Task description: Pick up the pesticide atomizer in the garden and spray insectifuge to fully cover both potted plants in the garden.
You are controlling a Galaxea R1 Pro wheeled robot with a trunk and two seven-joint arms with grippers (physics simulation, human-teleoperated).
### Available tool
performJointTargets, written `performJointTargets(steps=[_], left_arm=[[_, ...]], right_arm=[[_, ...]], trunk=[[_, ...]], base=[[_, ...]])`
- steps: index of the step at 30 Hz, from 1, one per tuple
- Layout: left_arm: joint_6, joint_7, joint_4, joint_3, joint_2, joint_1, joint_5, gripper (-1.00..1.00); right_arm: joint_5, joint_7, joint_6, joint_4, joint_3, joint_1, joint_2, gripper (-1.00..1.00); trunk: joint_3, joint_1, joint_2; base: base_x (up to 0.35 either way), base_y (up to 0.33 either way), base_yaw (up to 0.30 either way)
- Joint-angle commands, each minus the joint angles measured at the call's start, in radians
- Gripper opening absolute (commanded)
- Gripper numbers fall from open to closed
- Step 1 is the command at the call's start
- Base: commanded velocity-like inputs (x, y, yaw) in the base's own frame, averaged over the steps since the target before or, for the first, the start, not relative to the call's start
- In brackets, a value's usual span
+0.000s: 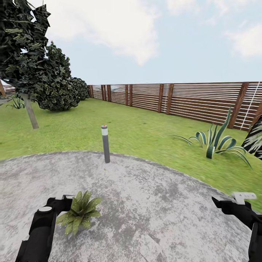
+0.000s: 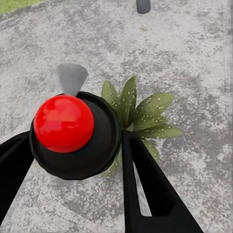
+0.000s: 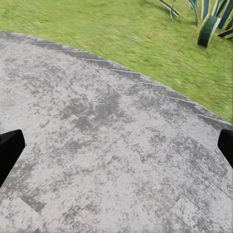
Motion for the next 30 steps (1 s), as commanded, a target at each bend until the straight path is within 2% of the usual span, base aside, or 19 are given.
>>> performJointTargets(steps=[1,5,12,30], left_arm=[[0.000,-0.010,-0.001,-0.003,-0.001,-0.001,-0.012,-1.00],[0.001,-0.010,-0.001,-0.018,-0.001,-0.001,-0.012,-1.00],[0.001,-0.010,0.000,-0.071,-0.001,-0.001,-0.011,-1.00],[0.001,-0.009,-0.001,-0.077,-0.001,-0.001,-0.012,-1.00]], right_arm=[[0.005,0.007,0.003,-0.002,-0.002,-0.001,0.001,1.00],[0.005,0.007,0.003,-0.002,-0.002,-0.001,0.001,1.00],[0.005,0.007,0.003,-0.002,-0.003,-0.001,0.001,1.00],[0.005,0.007,0.003,-0.002,-0.003,-0.001,0.002,1.00]], trunk=[[-0.002,0.000,-0.001],[-0.004,0.000,-0.001],[-0.009,0.000,-0.001],[-0.020,0.000,-0.001]], base=[[0.000,0.000,0.196],[0.000,0.000,0.233],[0.000,0.000,0.254],[0.000,0.000,0.256]])
